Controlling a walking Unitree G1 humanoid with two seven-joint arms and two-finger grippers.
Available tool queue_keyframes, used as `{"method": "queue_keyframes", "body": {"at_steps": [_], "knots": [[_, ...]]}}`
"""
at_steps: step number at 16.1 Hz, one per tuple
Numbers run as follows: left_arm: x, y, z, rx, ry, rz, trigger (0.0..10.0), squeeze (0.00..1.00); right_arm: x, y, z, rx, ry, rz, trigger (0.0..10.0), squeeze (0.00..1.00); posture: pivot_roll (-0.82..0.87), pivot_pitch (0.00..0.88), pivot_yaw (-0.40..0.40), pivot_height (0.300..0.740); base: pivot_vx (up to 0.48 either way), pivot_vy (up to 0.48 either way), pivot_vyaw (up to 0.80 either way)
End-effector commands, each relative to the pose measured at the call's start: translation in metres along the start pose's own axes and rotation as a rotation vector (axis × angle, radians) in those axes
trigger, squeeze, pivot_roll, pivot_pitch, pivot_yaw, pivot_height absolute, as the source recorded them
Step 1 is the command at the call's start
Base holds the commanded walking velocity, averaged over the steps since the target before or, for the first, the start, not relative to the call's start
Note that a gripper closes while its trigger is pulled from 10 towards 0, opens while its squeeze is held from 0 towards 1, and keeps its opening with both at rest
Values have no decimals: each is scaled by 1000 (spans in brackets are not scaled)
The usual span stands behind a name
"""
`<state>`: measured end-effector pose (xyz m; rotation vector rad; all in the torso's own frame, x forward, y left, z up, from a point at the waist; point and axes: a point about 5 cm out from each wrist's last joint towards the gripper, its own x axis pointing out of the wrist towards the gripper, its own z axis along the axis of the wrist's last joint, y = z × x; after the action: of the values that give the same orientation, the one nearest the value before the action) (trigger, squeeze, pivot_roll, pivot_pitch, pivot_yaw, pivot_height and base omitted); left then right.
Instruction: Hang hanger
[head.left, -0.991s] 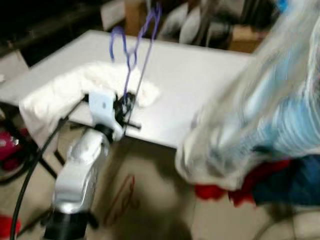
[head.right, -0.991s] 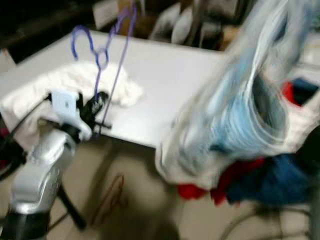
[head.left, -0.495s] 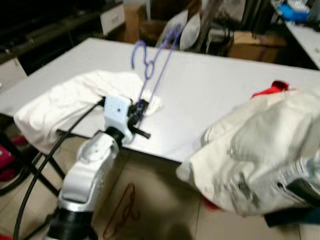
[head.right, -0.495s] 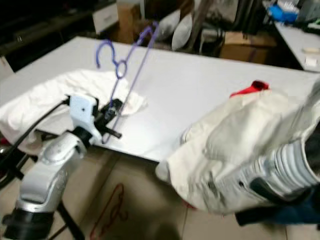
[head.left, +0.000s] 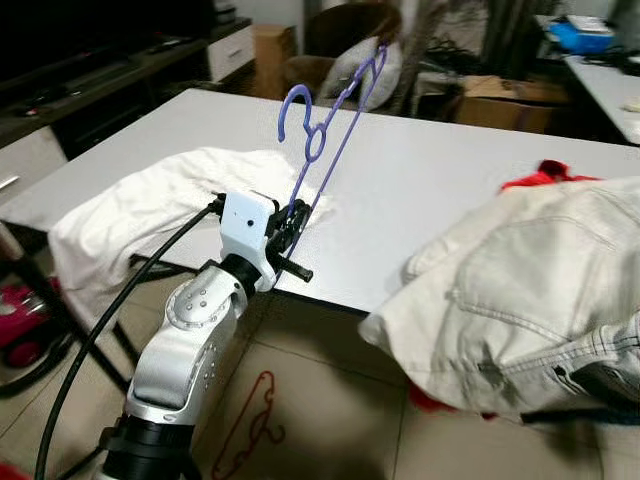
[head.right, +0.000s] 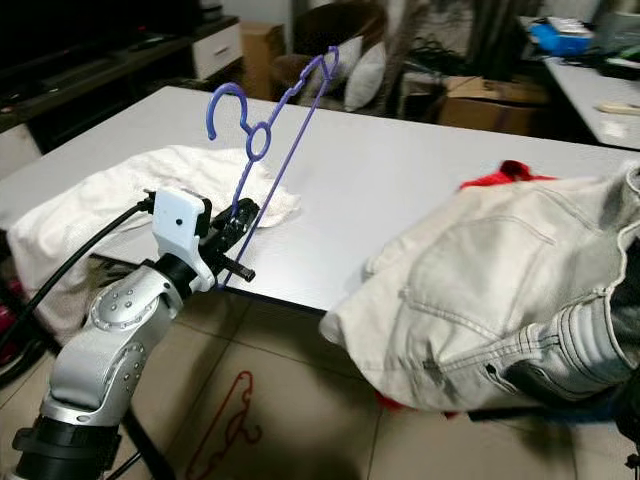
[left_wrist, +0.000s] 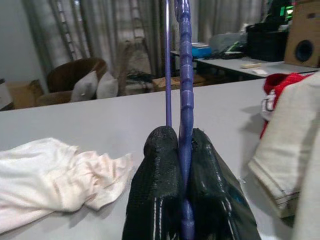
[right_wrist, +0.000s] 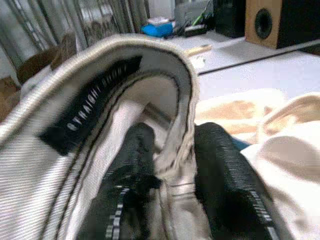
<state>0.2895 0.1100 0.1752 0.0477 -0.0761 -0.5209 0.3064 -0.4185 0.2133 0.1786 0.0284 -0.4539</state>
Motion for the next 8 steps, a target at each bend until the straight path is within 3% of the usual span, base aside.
{"method": "queue_keyframes", "body": {"at_steps": [1, 2, 3, 8], "knots": [[0, 0, 2, 12, -11, 4, 10000, 0, 0, 2, 15, 18, -75, 29, 10000, 1000, -7, 0, 15, 740, 0, 0, 0], [0, 0, 3, 11, -15, 6, 10000, 0, 1, 8, 25, 20, -135, 89, 10000, 1000, -7, 0, 14, 740, 0, 0, 0], [1, 0, 3, 10, -17, 10, 10000, 0, 1, 11, 27, 34, -139, 101, 0, 0, -9, 0, 14, 740, 0, 0, 0], [1, 1, 3, 11, -22, 20, 10000, 0, 2, 16, 16, 44, -113, 119, 0, 0, -6, 0, 9, 740, 0, 0, 0]]}}
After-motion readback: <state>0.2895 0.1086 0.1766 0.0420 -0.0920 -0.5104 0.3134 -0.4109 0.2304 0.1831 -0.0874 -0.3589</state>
